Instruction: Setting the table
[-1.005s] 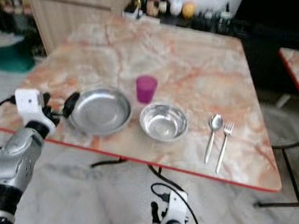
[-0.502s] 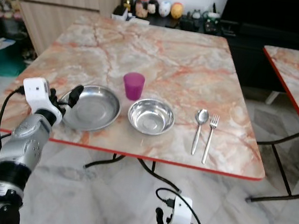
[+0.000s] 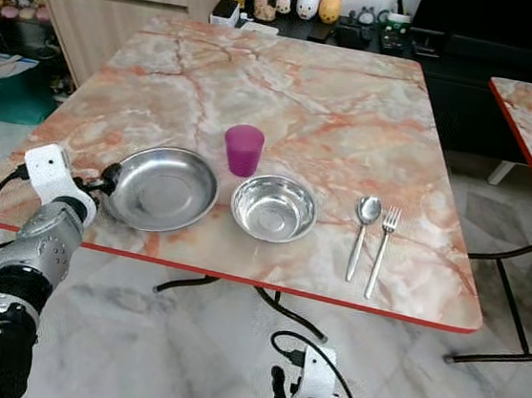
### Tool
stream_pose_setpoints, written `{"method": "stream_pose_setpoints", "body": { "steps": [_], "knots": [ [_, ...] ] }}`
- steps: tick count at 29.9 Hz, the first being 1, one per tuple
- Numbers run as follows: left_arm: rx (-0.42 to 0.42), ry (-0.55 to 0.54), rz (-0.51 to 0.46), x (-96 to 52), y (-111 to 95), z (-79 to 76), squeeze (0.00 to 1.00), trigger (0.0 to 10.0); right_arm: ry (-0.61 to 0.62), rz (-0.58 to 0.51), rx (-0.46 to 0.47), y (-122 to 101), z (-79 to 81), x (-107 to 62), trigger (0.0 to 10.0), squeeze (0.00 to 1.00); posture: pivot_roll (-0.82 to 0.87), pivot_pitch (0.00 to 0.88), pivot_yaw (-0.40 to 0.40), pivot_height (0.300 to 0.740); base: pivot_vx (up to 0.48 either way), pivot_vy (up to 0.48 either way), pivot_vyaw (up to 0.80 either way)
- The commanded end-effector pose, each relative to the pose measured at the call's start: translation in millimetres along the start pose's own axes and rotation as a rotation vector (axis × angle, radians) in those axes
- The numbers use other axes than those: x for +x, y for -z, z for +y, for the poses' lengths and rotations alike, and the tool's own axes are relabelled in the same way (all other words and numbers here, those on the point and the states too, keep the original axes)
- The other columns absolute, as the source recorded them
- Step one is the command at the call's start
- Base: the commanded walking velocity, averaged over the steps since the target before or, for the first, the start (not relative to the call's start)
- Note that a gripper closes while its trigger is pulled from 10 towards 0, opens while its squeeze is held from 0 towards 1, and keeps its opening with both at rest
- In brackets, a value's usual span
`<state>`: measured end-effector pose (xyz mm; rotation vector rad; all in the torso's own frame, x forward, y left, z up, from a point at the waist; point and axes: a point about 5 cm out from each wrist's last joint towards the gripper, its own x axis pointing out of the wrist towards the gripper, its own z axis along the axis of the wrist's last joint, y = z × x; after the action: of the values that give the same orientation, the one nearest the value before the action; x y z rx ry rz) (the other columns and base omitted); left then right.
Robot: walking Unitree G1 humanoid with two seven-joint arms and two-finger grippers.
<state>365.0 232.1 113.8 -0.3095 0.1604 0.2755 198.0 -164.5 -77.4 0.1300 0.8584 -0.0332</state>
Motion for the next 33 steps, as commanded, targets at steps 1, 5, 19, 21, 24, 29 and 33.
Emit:
{"method": "stream_pose_setpoints", "body": {
  "steps": [1,5,19,21,24,29,33],
  "knots": [
    [-0.012,0.016,0.021,1.9,1,-2.8,0.00,10.0,0.006,0.014,0.009,5,-6.4,-1.9,10.0,0.00,0.00,0.044,-0.031,0.740,0.000,0.000,0.00],
    [-0.007,0.052,0.055,2.1,6,-4.8,0.00,10.0,0.011,0.020,0.011,8,-12.5,-3.6,10.0,0.00,0.00,0.047,-0.027,0.740,0.000,0.000,0.00],
    [0.017,0.023,0.051,3.3,8,-5.0,0.00,10.0,-0.003,0.051,0.009,20,-2.7,-5.4,10.0,0.00,0.00,0.049,-0.022,0.740,0.000,0.000,0.00],
    [0.024,0.024,0.060,3.0,10,-6.6,0.00,10.0,-0.008,0.051,0.008,19,2.9,-4.4,10.0,0.00,0.00,0.049,-0.022,0.740,0.000,0.000,0.00],
    [0.026,0.030,0.089,2.4,15,-9.4,0.00,10.0,-0.020,0.049,0.007,16,15.1,-2.0,10.0,0.00,-0.01,0.048,-0.022,0.740,0.000,0.000,0.00],
    [0.046,0.031,0.109,1.7,19,-10.5,0.00,8.9,-0.029,0.049,0.004,13,26.7,-0.3,10.0,0.00,0.00,0.048,-0.023,0.740,0.000,0.000,0.00],
    [0.041,-0.009,0.126,1.1,22,-4.3,0.00,5.5,-0.034,0.051,0.000,13,31.6,0.1,10.0,0.00,0.00,0.050,-0.023,0.740,0.000,0.000,0.00]
  ]
}}
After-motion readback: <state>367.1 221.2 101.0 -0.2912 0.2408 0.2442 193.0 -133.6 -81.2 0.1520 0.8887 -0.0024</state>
